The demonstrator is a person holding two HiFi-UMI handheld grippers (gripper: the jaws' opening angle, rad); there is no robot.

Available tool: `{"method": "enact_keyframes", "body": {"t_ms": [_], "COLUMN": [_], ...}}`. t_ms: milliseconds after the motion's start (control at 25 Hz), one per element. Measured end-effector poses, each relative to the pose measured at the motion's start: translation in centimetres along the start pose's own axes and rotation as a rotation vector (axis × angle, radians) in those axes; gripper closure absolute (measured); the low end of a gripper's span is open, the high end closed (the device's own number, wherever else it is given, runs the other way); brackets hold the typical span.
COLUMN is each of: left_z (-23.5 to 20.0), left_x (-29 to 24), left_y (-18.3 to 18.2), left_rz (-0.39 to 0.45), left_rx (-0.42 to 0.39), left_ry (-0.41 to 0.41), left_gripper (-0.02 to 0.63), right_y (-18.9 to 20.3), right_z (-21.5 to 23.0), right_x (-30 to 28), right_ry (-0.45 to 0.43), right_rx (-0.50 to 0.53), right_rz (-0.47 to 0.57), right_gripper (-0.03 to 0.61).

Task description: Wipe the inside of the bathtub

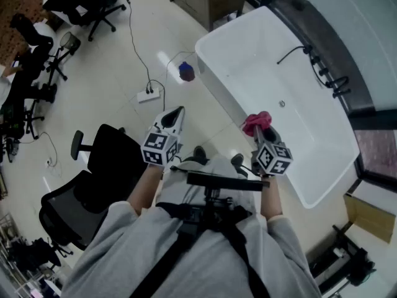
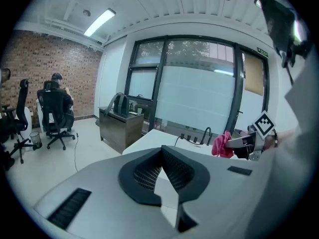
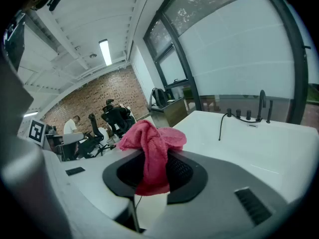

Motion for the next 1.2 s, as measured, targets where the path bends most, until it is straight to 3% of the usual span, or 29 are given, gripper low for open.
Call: {"method": "enact_keyframes", "body": {"t_ms": [520,920,1200], "left_z": [-5.9,-7.4,-9.0], "left_x": [-2.2,-9.0,-15.3], "left_y": [-1.9,-3.8,-5.8], "left_rz": [0.007,-0.041,-0.068], "left_rx": [-0.006,0.008,0.02], "left_ry": [0.047,0.028,-0.012], "left_gripper": [0.607,0.609,0.608], "right_y": [-1.4,-4.3,-7.2], "right_z": [-4.0,-0.8,1.5], "right_x": [-6.3,-13.5,-19.2], "right_ry": [-0.021,-0.019,-0.071], "right_rx": [0.02,-0.028,-0.051], "right_rz": [0.0,-0.015,-0.028], "right_gripper": [0.468,0.468,0.468]}}
Point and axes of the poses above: the fingertips, and each gripper's own axes: x backward along the fingers, z to its right, y out of its underside, the point moved 10 cm from there along x, backward along the fingers, and after that the axes turned 12 degrees about z, right-handed, at the moved point
